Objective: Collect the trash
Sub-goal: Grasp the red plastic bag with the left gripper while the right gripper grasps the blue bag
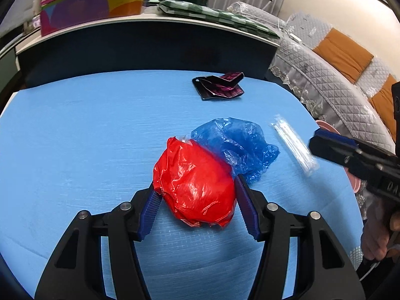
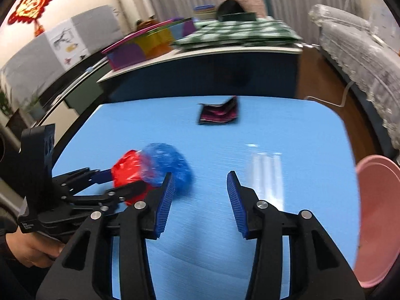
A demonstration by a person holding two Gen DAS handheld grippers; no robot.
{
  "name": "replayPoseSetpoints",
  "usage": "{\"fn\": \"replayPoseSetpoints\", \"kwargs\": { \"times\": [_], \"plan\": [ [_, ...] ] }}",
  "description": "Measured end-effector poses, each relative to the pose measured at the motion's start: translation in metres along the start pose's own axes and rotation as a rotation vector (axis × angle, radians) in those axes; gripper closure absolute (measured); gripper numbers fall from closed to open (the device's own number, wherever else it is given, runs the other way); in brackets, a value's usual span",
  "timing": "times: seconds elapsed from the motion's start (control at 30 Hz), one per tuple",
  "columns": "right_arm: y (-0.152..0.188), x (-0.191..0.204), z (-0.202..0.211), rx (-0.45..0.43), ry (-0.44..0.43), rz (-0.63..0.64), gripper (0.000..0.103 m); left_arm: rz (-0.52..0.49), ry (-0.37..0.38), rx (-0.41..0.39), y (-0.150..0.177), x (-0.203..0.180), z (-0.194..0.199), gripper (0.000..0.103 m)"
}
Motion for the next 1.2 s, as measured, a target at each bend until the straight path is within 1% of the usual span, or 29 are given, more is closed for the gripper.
{"fn": "replayPoseSetpoints", "kwargs": {
  "times": [0.13,0.23,0.27,0.3,0.33,0.4,0.47,0.6,0.8,1.03,1.2],
  "plan": [
    [-0.003,0.013,-0.022,0.034,-0.018,0.024,0.062,0.036,0.009,-0.011,0.003,0.006,0.0,0.046],
    [-0.003,0.018,-0.037,0.063,-0.037,0.024,0.073,0.043,0.012,-0.014,0.006,0.007,0.0,0.046],
    [-0.003,0.019,-0.041,0.073,-0.043,0.027,0.081,0.04,0.01,-0.014,0.007,0.006,0.001,0.046],
    [-0.002,0.02,-0.044,0.08,-0.045,0.03,0.09,0.038,0.008,-0.015,0.007,0.006,0.001,0.046],
    [-0.001,0.023,-0.047,0.09,-0.052,0.039,0.095,0.036,0.006,-0.016,0.007,0.005,0.001,0.046],
    [0.0,0.026,-0.046,0.084,-0.042,0.055,0.099,0.035,0.002,-0.016,0.006,0.005,0.002,0.047],
    [-0.001,0.025,-0.043,0.069,-0.007,0.067,0.1,0.034,-0.009,-0.019,0.005,0.005,0.003,0.047],
    [-0.003,0.013,-0.029,0.038,0.045,0.045,0.101,0.036,-0.039,-0.02,0.004,0.005,0.004,0.047],
    [-0.003,-0.001,-0.006,0.0,0.067,0.026,0.101,0.034,-0.062,-0.038,0.001,-0.003,0.013,0.048],
    [-0.001,-0.018,0.022,-0.049,0.08,0.003,0.101,0.014,-0.082,-0.074,-0.001,-0.024,0.024,0.048],
    [0.0,-0.034,0.047,-0.096,0.107,-0.028,0.101,0.033,-0.086,-0.095,0.0,-0.039,0.027,0.048]
  ]
}}
Point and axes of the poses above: each gripper's, at about its wrist camera, not at the fingertips, and z roughly against the way its jaws point, x to its left, y to its underside, the point moved 3 cm from there along -z, roughly the way its jaws point, and after that the axes turned 4 degrees about x, right-handed, at the moved point
